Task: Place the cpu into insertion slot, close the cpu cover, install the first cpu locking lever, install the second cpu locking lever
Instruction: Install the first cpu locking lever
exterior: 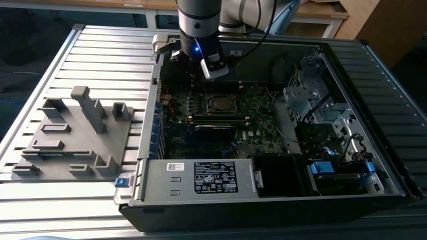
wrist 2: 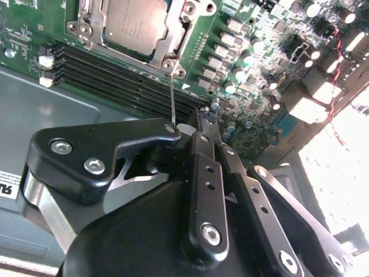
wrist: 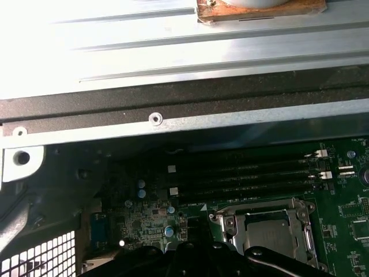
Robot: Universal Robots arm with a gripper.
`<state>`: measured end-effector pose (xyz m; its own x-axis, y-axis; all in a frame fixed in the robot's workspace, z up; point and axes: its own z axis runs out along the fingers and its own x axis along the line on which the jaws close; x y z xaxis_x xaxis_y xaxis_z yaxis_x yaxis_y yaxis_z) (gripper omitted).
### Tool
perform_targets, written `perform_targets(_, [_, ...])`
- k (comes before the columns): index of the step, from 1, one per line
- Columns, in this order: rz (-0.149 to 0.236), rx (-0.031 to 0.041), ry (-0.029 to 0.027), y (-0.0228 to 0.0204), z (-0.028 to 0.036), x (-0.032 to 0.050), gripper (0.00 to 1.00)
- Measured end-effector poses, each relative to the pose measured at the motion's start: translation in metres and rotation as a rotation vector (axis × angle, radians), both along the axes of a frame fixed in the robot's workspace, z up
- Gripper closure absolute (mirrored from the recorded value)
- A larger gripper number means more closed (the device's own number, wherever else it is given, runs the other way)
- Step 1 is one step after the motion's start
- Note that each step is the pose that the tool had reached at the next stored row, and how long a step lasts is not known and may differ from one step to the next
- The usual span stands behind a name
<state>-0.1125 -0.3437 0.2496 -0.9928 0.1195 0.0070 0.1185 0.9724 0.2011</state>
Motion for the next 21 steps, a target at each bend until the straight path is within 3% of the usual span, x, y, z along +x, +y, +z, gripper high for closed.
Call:
perform_targets(5, [0.004,0.0015,0.0,0.0,-0.0001,0.0,0.89])
perform_targets(9, [0.027,0.0015,-0.0001,0.0,-0.0004,0.0,0.89])
perform_targets(11, [0.04,0.0049,-0.0001,0.0,-0.0005,0.0,0.89])
perform_targets(14, [0.051,0.0215,-0.0004,0.0,-0.0005,0.0,0.89])
perform_targets(15, [0.053,0.0317,-0.0008,0.0,-0.0005,0.0,0.89])
perform_targets(16, [0.054,0.0472,-0.0012,0.0,-0.0005,0.0,0.89])
perform_targets(17, [0.055,0.0549,-0.0012,0.0,-0.0005,0.0,0.89])
perform_targets(21, [0.054,0.0586,-0.0014,0.0,-0.0005,0.0,0.89])
